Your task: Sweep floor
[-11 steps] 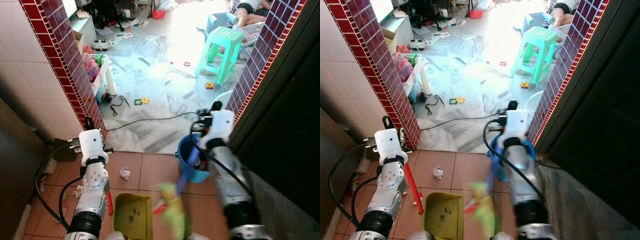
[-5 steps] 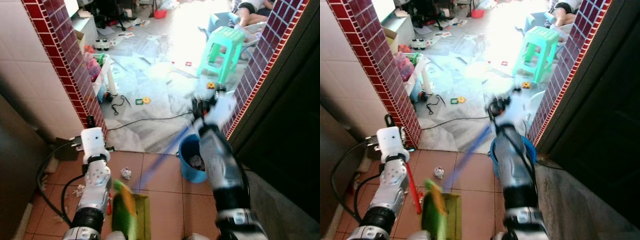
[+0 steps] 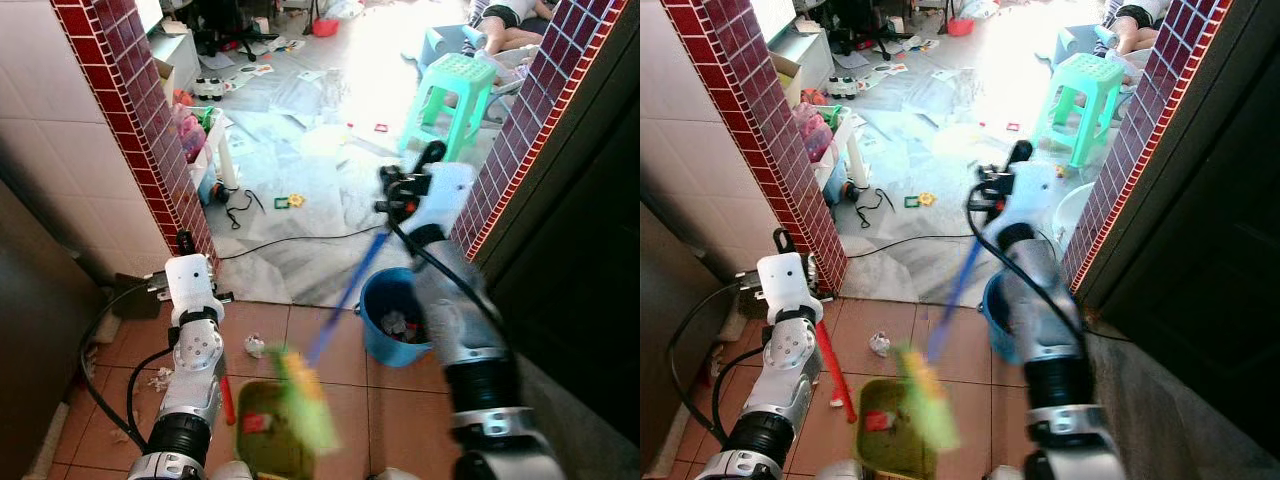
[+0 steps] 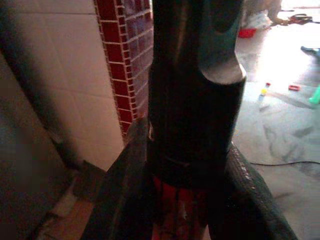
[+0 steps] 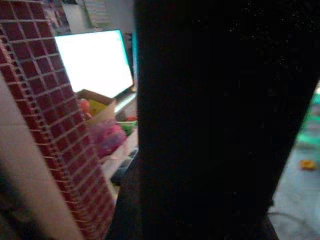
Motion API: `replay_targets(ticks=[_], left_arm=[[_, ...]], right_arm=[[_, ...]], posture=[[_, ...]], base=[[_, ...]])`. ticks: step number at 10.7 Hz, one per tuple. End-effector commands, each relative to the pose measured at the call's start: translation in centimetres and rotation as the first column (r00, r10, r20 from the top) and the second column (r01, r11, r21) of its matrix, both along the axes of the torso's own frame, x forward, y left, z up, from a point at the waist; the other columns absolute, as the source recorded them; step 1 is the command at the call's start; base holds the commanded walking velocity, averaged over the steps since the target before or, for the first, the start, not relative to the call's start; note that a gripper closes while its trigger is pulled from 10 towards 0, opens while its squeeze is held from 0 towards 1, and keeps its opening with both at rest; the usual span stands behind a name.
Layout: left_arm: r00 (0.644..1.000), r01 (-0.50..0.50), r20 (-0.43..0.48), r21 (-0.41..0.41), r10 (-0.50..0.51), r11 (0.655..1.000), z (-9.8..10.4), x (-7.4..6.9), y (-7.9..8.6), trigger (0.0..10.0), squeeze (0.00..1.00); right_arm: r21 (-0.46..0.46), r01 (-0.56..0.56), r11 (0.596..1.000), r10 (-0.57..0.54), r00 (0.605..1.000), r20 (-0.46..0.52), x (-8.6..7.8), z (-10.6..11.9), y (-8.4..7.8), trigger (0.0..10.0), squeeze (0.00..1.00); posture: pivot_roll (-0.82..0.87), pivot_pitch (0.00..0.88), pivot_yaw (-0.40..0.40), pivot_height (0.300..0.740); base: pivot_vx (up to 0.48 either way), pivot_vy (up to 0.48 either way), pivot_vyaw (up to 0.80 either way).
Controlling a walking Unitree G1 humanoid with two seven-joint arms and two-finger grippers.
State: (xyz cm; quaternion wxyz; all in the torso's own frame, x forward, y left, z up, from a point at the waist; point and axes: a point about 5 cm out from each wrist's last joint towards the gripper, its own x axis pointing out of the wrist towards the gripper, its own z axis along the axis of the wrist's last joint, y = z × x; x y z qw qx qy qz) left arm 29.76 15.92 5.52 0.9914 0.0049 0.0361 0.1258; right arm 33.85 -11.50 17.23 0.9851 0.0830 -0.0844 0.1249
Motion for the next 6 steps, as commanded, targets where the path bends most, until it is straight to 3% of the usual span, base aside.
replay_targets(ticks=[1, 3, 6], left_arm=[[1.000, 0.026, 0.016, -0.015, -0.026, 1.000, 0.5, 0.5, -0.4, 10.0, 0.00], [0.992, 0.119, 0.051, -0.075, -0.115, 0.990, 0.8, 0.5, -1.1, 10.0, 0.00], [0.967, 0.246, 0.113, -0.159, -0.230, 0.956, 1.7, 0.3, -1.9, 10.0, 0.00]], right_arm=[[-0.014, -0.015, 1.000, 0.017, 0.992, 0.122, -0.2, 2.2, 0.4, 10.0, 0.00], [-0.133, 0.051, 0.990, -0.021, 0.976, 0.218, -0.3, 2.8, -1.1, 10.0, 0.00], [-0.229, 0.117, 0.966, -0.067, 0.975, 0.214, -1.4, 1.1, -3.0, 10.0, 0.00]], posture=[[-0.08, 0.000, 0.039, 0.740], [-0.08, 0.000, 0.038, 0.740], [-0.08, 0.000, 0.038, 0.740]], base=[[0.000, 0.000, 0.00], [0.000, 0.000, 0.00], [0.000, 0.000, 0.00]])
